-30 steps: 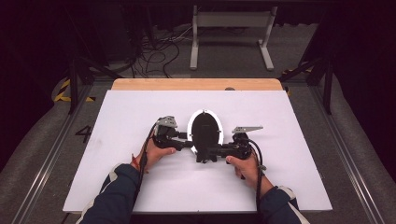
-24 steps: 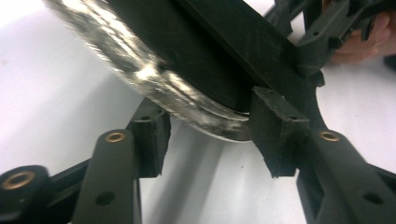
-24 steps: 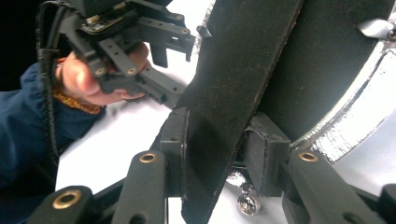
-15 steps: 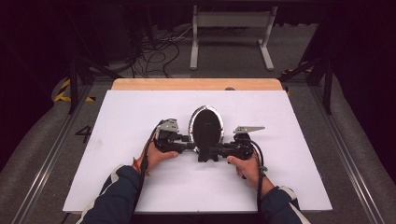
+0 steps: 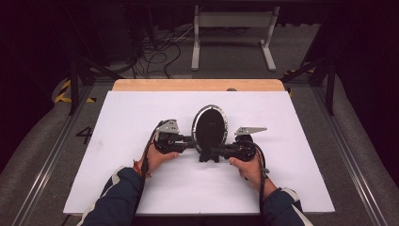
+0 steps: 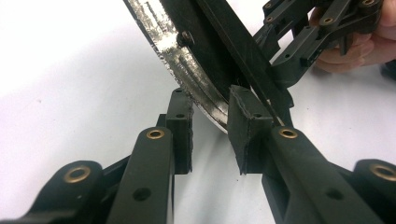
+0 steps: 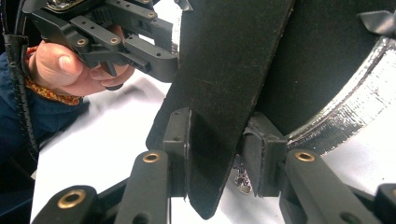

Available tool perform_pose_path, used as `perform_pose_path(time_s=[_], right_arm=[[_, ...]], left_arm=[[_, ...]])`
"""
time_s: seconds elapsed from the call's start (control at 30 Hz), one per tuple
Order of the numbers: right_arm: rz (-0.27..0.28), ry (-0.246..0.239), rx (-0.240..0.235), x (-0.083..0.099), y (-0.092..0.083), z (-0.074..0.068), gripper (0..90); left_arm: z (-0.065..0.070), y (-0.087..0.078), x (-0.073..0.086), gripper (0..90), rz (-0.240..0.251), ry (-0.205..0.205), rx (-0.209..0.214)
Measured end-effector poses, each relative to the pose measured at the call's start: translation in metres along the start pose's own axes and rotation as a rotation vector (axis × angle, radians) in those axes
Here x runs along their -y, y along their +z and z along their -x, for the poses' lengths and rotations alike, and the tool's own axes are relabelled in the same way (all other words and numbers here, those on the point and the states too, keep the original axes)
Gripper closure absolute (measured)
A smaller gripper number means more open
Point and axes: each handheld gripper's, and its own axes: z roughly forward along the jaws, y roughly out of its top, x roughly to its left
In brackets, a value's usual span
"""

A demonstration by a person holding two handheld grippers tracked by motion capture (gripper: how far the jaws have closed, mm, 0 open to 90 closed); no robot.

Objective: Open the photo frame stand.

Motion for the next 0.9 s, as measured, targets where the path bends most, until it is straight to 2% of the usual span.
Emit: perform_pose_path(time_s=[0.07,0.3,0.57,0.73,0.9], right_arm=[[-0.001,-0.006,0.009,0.0,0.001,-0.001,65.4],[-0.006,-0.02,0.016,-0.001,0.003,-0.002,65.4],[-0.014,-0.027,0.02,-0.001,0.003,-0.002,65.3],[-0.015,-0.036,0.029,-0.003,0.003,-0.002,65.3],[-0.022,-0.051,0.045,-0.004,0.003,-0.003,65.6]], left_arm=[[-0.001,0.0,0.001,72.4,0.004,-0.007,0.008],[-0.001,0.009,0.003,66.1,-0.04,-0.012,0.009],[0.002,0.013,0.003,66.3,-0.059,-0.007,0.038],[0.003,0.013,0.002,67.7,-0.052,-0.003,0.03],[0.008,0.012,-0.001,69.4,-0.056,0.028,-0.002]])
